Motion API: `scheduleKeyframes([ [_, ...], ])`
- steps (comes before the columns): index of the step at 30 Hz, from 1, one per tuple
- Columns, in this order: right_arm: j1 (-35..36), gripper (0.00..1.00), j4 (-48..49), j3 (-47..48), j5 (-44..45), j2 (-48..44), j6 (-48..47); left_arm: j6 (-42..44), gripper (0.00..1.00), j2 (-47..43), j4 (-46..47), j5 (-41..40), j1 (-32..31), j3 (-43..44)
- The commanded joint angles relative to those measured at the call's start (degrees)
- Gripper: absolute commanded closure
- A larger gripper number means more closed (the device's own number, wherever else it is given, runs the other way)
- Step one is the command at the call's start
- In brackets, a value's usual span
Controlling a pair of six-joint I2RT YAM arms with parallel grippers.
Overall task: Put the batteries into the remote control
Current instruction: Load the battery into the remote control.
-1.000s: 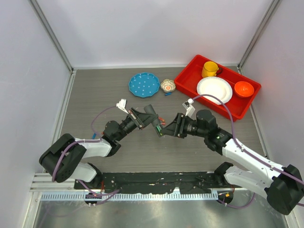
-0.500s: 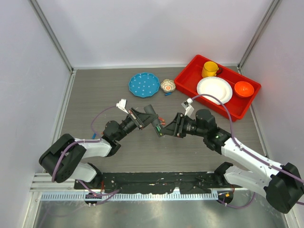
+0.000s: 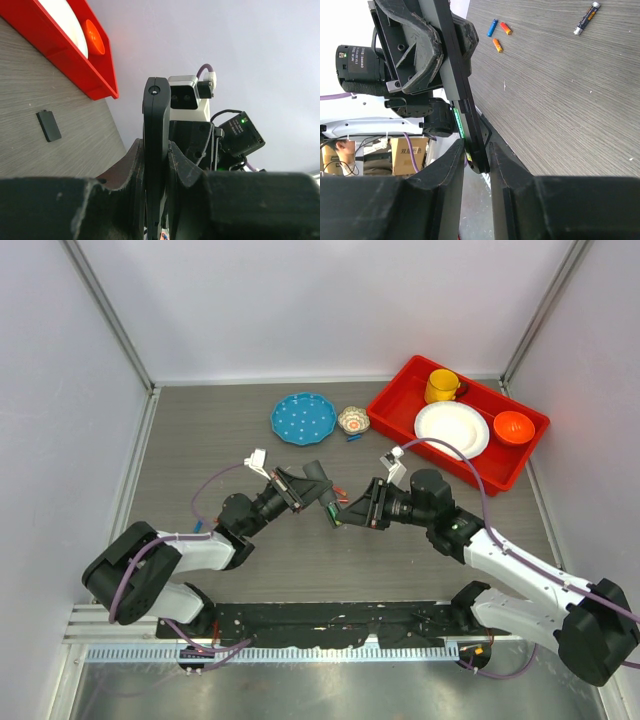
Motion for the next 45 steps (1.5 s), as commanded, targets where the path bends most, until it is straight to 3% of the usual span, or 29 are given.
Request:
scheduleKeyframes([
  [1, -0.23, 0.75, -0.22, -0.08, 1.35, 0.82, -0.10, 0.28, 1.00, -0.69, 16.04, 0.30, -1.08, 2.27],
  [3, -0.23, 0.70, 0.13, -0.08, 1.26, 0.12, 0.25, 0.37, 1.00, -0.69, 16.04, 0.30, -1.08, 2.01],
  [4, -0.23, 0.62, 0.30, -0.08, 1.43, -0.23, 0.60, 0.37, 1.00, -0.60, 16.04, 0.30, -1.08, 1.92],
  [7, -0.41, 0.52, 0.30, 0.18, 1.79, -1.55, 1.04, 0.37, 1.00, -0.69, 16.04, 0.39, -1.08, 1.65],
  [28, -4.19, 0.53, -2.77, 1.32, 0.73, -4.01, -1.24, 0.55, 1.00, 0.10, 16.04, 0.39, -1.16, 1.74],
  [33, -4.01, 0.49, -18.28, 9.55, 12.32, -7.61, -11.16, 0.46, 1.00, 1.60, 14.29, -1.54, -1.16, 1.13],
  [36, -2.87, 0.46, -27.25, 16.76, 18.20, -8.06, -19.15, 0.37, 1.00, 1.60, 8.32, -1.90, -1.08, 1.83],
  [40, 0.28, 0.46, -33.70, 22.41, 22.87, -5.52, -25.32, 0.55, 1.00, 1.60, 3.82, -2.95, -1.16, 2.62],
  [45, 4.95, 0.46, -35.46, 22.42, 31.30, -2.71, -27.08, 1.77, 1.00, 2.04, 1.63, -2.78, -1.08, 3.24],
])
